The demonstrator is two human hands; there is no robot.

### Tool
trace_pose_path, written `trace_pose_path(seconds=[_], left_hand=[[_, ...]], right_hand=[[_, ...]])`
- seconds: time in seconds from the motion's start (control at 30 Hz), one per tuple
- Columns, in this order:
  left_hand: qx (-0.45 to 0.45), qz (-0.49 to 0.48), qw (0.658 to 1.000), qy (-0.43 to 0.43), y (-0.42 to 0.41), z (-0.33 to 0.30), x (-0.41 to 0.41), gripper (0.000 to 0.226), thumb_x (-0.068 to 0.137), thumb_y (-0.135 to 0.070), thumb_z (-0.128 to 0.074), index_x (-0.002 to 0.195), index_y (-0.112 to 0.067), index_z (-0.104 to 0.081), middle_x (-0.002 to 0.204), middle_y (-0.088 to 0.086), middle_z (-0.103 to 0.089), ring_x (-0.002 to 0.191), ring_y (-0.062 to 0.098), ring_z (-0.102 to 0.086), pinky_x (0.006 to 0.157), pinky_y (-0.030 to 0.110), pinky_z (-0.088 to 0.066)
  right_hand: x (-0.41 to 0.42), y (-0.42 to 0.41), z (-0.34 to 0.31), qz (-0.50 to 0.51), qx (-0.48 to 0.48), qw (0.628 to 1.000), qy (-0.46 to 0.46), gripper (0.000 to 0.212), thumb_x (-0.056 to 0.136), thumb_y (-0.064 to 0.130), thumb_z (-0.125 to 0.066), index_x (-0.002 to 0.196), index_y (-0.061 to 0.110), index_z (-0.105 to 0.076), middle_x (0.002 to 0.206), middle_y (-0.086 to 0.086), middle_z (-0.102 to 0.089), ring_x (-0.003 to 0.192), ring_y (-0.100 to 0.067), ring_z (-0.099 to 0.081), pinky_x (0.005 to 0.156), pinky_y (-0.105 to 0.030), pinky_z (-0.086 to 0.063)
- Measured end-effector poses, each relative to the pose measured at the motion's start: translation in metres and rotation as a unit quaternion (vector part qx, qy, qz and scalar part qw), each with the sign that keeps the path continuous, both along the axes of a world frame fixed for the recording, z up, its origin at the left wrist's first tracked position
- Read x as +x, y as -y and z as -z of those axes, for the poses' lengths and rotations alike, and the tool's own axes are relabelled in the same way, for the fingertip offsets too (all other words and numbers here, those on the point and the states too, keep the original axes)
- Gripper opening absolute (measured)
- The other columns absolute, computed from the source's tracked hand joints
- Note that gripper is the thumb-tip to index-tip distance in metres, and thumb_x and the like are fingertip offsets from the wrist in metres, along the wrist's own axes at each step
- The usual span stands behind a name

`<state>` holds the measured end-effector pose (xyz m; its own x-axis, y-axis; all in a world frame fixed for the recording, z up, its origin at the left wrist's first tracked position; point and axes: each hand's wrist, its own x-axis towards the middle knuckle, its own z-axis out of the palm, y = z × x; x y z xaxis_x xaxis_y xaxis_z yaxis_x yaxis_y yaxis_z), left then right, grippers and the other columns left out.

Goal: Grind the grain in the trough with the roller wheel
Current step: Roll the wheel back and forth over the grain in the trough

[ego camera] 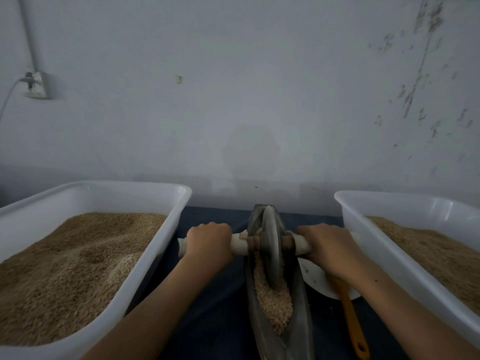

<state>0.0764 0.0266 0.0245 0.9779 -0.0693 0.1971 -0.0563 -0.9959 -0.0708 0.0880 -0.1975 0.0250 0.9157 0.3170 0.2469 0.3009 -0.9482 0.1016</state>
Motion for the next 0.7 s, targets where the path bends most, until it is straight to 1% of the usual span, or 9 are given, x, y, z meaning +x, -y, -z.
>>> trace_pose_path(seconds=[0.1, 0.2, 0.27, 0.37, 0.47, 0.53, 0.57, 0.63, 0.7], left_hand=[[0.0, 0.002, 1.0, -0.003, 0.0, 0.0, 0.0, 0.024, 0.087, -0.031, -0.06, 0.109, -0.019, -0.058, 0.1, -0.001, -0.062, 0.089, 0.016, -0.059, 0.07, 0.028, -0.038], [0.009, 0.006, 1.0, -0.026, -0.001, -0.002, 0.0, 0.027, 0.087, -0.032, -0.06, 0.111, -0.018, -0.057, 0.099, 0.0, -0.062, 0.082, 0.015, -0.054, 0.071, 0.027, -0.039], [0.013, 0.013, 0.998, -0.056, -0.003, -0.004, 0.0, 0.032, 0.085, -0.034, -0.063, 0.112, -0.017, -0.056, 0.097, 0.0, -0.06, 0.081, 0.014, -0.053, 0.072, 0.028, -0.041], [0.013, 0.029, 0.995, -0.093, -0.005, -0.008, 0.0, 0.04, 0.082, -0.037, -0.066, 0.114, -0.016, -0.056, 0.089, -0.003, -0.054, 0.081, 0.014, -0.053, 0.073, 0.028, -0.042], [0.013, 0.032, 0.995, -0.095, -0.004, -0.009, 0.001, 0.041, 0.081, -0.037, -0.067, 0.115, -0.016, -0.056, 0.086, -0.003, -0.051, 0.08, 0.014, -0.052, 0.072, 0.028, -0.041], [0.015, 0.03, 0.996, -0.087, -0.004, -0.008, 0.001, 0.041, 0.081, -0.037, -0.067, 0.114, -0.016, -0.056, 0.088, -0.003, -0.054, 0.08, 0.014, -0.052, 0.073, 0.028, -0.041], [0.016, 0.029, 0.996, -0.079, -0.004, -0.007, 0.002, 0.039, 0.082, -0.036, -0.067, 0.114, -0.016, -0.055, 0.092, -0.002, -0.056, 0.081, 0.014, -0.052, 0.073, 0.028, -0.04], [0.016, 0.023, 0.998, -0.056, -0.003, -0.005, 0.002, 0.034, 0.085, -0.034, -0.064, 0.113, -0.018, -0.055, 0.1, -0.001, -0.061, 0.087, 0.016, -0.056, 0.074, 0.028, -0.04], [0.014, 0.018, 0.999, -0.026, -0.002, -0.002, 0.002, 0.028, 0.087, -0.032, -0.061, 0.111, -0.019, -0.056, 0.103, 0.0, -0.062, 0.092, 0.017, -0.058, 0.074, 0.028, -0.039]], right_hand=[[0.0, 0.0, 0.003, 0.0, 0.002, 1.0, 0.023, 0.015, 0.092, 0.043, -0.052, 0.092, 0.028, -0.05, 0.097, 0.006, -0.063, 0.09, -0.016, -0.06, 0.078, -0.032, -0.047], [-0.001, 0.002, -0.001, 0.002, -0.003, 1.0, -0.011, 0.014, 0.089, 0.044, -0.055, 0.085, 0.031, -0.05, 0.093, 0.007, -0.064, 0.085, -0.013, -0.06, 0.067, -0.028, -0.04], [-0.001, 0.003, -0.006, -0.003, -0.026, 0.998, -0.059, 0.013, 0.087, 0.043, -0.058, 0.088, 0.031, -0.056, 0.093, 0.007, -0.066, 0.085, -0.013, -0.061, 0.065, -0.027, -0.04], [-0.002, 0.005, -0.015, -0.003, -0.032, 0.989, -0.143, 0.022, 0.084, 0.04, -0.065, 0.103, 0.03, -0.063, 0.1, 0.006, -0.067, 0.091, -0.013, -0.062, 0.076, -0.03, -0.05], [-0.001, 0.006, -0.017, 0.001, -0.022, 0.984, -0.175, 0.027, 0.084, 0.038, -0.068, 0.109, 0.03, -0.063, 0.103, 0.006, -0.068, 0.094, -0.012, -0.062, 0.084, -0.033, -0.052], [0.0, 0.005, -0.014, 0.0, -0.021, 0.986, -0.165, 0.025, 0.084, 0.038, -0.067, 0.107, 0.03, -0.064, 0.102, 0.006, -0.068, 0.093, -0.012, -0.062, 0.083, -0.033, -0.052], [0.001, 0.006, -0.012, -0.003, -0.022, 0.989, -0.147, 0.02, 0.084, 0.039, -0.066, 0.102, 0.03, -0.064, 0.1, 0.006, -0.068, 0.091, -0.012, -0.062, 0.079, -0.031, -0.052], [0.001, 0.005, -0.008, -0.008, -0.025, 0.995, -0.094, 0.01, 0.087, 0.041, -0.061, 0.088, 0.032, -0.057, 0.094, 0.007, -0.066, 0.085, -0.012, -0.061, 0.067, -0.027, -0.044], [0.0, 0.003, -0.005, -0.006, -0.012, 0.999, -0.045, 0.012, 0.089, 0.041, -0.057, 0.083, 0.032, -0.051, 0.092, 0.007, -0.065, 0.084, -0.014, -0.061, 0.064, -0.028, -0.039]])
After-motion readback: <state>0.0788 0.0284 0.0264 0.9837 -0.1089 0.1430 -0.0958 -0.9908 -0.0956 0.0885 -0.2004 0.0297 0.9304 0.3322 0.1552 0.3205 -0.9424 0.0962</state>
